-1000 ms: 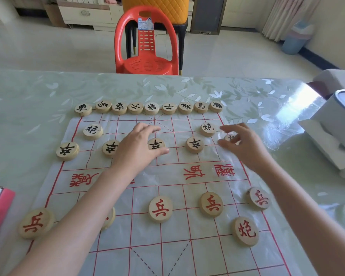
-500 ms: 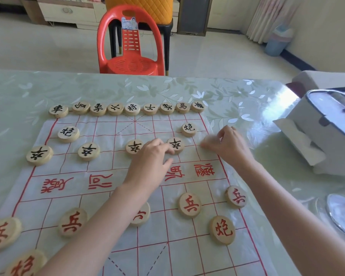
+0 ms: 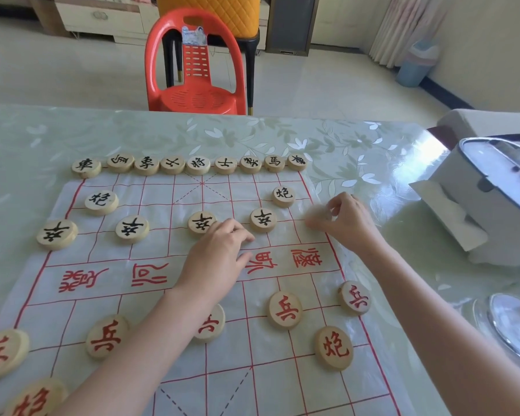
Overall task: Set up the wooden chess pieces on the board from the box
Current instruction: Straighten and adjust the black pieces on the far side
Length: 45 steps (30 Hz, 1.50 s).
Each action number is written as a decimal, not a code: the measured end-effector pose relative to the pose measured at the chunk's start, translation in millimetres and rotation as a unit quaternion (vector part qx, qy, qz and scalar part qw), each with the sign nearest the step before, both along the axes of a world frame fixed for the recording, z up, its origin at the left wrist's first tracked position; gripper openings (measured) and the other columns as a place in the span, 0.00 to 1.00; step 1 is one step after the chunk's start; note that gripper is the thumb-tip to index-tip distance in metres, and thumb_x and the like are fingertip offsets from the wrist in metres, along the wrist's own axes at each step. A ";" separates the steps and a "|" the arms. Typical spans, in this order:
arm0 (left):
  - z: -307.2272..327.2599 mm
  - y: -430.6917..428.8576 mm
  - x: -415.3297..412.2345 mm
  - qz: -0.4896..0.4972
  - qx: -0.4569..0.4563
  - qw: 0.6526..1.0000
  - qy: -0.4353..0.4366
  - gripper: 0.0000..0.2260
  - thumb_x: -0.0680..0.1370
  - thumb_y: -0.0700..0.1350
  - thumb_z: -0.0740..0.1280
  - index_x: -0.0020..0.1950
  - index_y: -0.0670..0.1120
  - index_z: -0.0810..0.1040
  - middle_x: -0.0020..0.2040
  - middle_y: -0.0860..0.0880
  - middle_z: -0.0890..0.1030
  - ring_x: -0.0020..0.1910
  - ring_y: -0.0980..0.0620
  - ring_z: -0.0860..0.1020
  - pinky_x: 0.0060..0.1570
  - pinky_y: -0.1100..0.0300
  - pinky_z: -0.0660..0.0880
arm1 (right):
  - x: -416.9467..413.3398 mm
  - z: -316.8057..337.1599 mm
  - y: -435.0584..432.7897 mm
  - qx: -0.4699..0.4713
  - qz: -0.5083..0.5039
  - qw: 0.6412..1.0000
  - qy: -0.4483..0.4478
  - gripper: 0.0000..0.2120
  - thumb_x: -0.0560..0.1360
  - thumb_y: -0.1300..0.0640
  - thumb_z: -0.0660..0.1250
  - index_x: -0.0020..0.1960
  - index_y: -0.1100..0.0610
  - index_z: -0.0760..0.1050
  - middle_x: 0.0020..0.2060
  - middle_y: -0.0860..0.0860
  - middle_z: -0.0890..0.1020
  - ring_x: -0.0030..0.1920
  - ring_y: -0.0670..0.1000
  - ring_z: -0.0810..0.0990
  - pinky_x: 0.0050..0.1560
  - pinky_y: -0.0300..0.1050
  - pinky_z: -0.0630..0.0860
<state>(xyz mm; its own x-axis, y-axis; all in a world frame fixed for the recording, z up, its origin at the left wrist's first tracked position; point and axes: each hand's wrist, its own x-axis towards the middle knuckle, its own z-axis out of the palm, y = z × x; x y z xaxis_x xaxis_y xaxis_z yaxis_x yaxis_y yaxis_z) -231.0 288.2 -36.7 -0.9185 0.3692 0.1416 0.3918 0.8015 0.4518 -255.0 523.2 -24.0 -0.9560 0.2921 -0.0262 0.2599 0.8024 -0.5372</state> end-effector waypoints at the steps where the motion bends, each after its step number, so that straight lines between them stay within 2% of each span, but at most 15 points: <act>1: -0.1 -0.1 0.3 -0.001 0.000 1.000 0.003 0.13 0.77 0.49 0.65 0.60 0.50 0.75 0.56 0.56 0.73 0.59 0.56 0.68 0.47 0.65 0.66 | -1.1 -0.2 1.2 -0.009 0.006 1.000 0.000 0.26 0.67 0.48 0.74 0.60 0.58 0.71 0.53 0.52 0.73 0.57 0.53 0.71 0.50 0.40 0.64; 5: -1.4 -0.8 1.4 -0.002 0.006 1.000 0.010 0.13 0.77 0.48 0.65 0.61 0.50 0.75 0.56 0.56 0.73 0.59 0.56 0.68 0.48 0.66 0.65 | 0.0 2.9 5.6 -0.041 0.062 0.997 0.004 0.21 0.71 0.54 0.70 0.63 0.53 0.73 0.56 0.52 0.75 0.58 0.53 0.72 0.50 0.40 0.64; 8: -3.1 -1.2 1.6 0.000 0.015 1.000 0.012 0.12 0.77 0.48 0.65 0.60 0.50 0.75 0.56 0.56 0.73 0.59 0.56 0.68 0.48 0.66 0.65 | 2.0 2.1 7.8 -0.067 0.065 0.996 -0.010 0.25 0.70 0.57 0.72 0.66 0.51 0.71 0.58 0.50 0.74 0.60 0.51 0.71 0.52 0.41 0.65; 12: -4.2 -1.1 1.3 -0.002 0.018 1.000 0.014 0.13 0.77 0.49 0.64 0.61 0.51 0.75 0.56 0.57 0.72 0.59 0.56 0.68 0.49 0.66 0.65 | 2.4 -2.6 5.4 -0.054 0.042 0.998 0.002 0.28 0.67 0.52 0.75 0.64 0.54 0.71 0.56 0.49 0.73 0.59 0.51 0.70 0.53 0.40 0.64; 15: -4.6 -1.4 1.0 -0.003 0.020 1.000 0.016 0.13 0.77 0.48 0.64 0.61 0.50 0.74 0.56 0.56 0.72 0.59 0.56 0.68 0.50 0.66 0.65 | 0.8 -4.1 4.5 -0.040 0.052 0.998 0.011 0.25 0.68 0.54 0.74 0.63 0.56 0.73 0.55 0.51 0.75 0.59 0.53 0.70 0.52 0.40 0.63; 21: -6.1 -0.6 1.6 0.001 0.024 0.999 0.024 0.13 0.77 0.48 0.64 0.61 0.50 0.74 0.57 0.56 0.72 0.59 0.56 0.68 0.50 0.66 0.66 | 0.6 -4.2 5.0 -0.033 0.064 0.997 0.010 0.25 0.69 0.56 0.73 0.64 0.56 0.73 0.57 0.51 0.75 0.61 0.53 0.70 0.53 0.40 0.63; 25: -5.4 -0.8 0.9 -0.009 0.045 0.999 0.014 0.13 0.77 0.47 0.65 0.62 0.50 0.74 0.57 0.56 0.72 0.59 0.56 0.68 0.51 0.66 0.65 | 2.2 -1.0 1.4 -0.040 0.055 0.998 -0.001 0.30 0.67 0.51 0.74 0.67 0.54 0.70 0.59 0.51 0.72 0.61 0.51 0.69 0.54 0.41 0.63; 28: 3.9 -9.0 -1.9 -0.006 0.079 0.997 0.010 0.12 0.76 0.46 0.66 0.59 0.50 0.77 0.55 0.55 0.74 0.56 0.55 0.71 0.52 0.61 0.71 | -3.2 4.7 -9.4 -0.023 0.058 0.998 0.021 0.32 0.67 0.49 0.74 0.68 0.52 0.68 0.61 0.50 0.69 0.63 0.51 0.67 0.59 0.43 0.64; 31: 21.3 -36.3 -14.0 0.047 0.129 0.989 0.043 0.08 0.75 0.44 0.67 0.53 0.50 0.80 0.50 0.52 0.77 0.49 0.53 0.74 0.50 0.57 0.72 | -17.6 8.2 -27.7 -0.012 0.063 0.997 0.048 0.29 0.68 0.45 0.72 0.65 0.53 0.71 0.60 0.51 0.71 0.63 0.53 0.68 0.65 0.50 0.65; 34: 26.2 -84.8 -34.2 0.131 0.112 0.983 0.057 0.07 0.73 0.41 0.68 0.50 0.49 0.81 0.47 0.51 0.77 0.45 0.50 0.75 0.45 0.59 0.69 | -34.8 6.9 -47.0 -0.013 0.051 0.998 0.043 0.28 0.70 0.43 0.70 0.64 0.57 0.72 0.57 0.54 0.74 0.60 0.54 0.71 0.62 0.48 0.68; 39: 15.7 -155.2 -57.6 0.289 0.066 0.953 0.061 0.10 0.72 0.42 0.70 0.52 0.43 0.81 0.51 0.41 0.79 0.51 0.41 0.76 0.53 0.52 0.71 | -50.5 4.9 -62.4 0.058 0.004 0.998 0.017 0.33 0.68 0.39 0.69 0.62 0.63 0.70 0.58 0.58 0.73 0.61 0.58 0.71 0.61 0.51 0.68; 42: 9.0 -169.2 -68.0 0.322 0.061 0.944 0.033 0.18 0.69 0.48 0.73 0.56 0.41 0.78 0.54 0.40 0.78 0.53 0.41 0.76 0.54 0.51 0.71 | -51.2 -0.4 -63.7 0.098 -0.022 0.995 0.002 0.37 0.66 0.37 0.69 0.61 0.64 0.69 0.58 0.60 0.73 0.62 0.59 0.69 0.63 0.51 0.67; 45: 5.8 -167.3 -75.2 0.339 0.049 0.939 0.023 0.24 0.68 0.53 0.74 0.57 0.40 0.76 0.54 0.41 0.78 0.55 0.41 0.75 0.54 0.50 0.71 | -50.9 -3.0 -63.0 0.091 -0.033 0.995 -0.011 0.34 0.66 0.37 0.70 0.57 0.64 0.69 0.55 0.60 0.76 0.60 0.59 0.70 0.59 0.50 0.68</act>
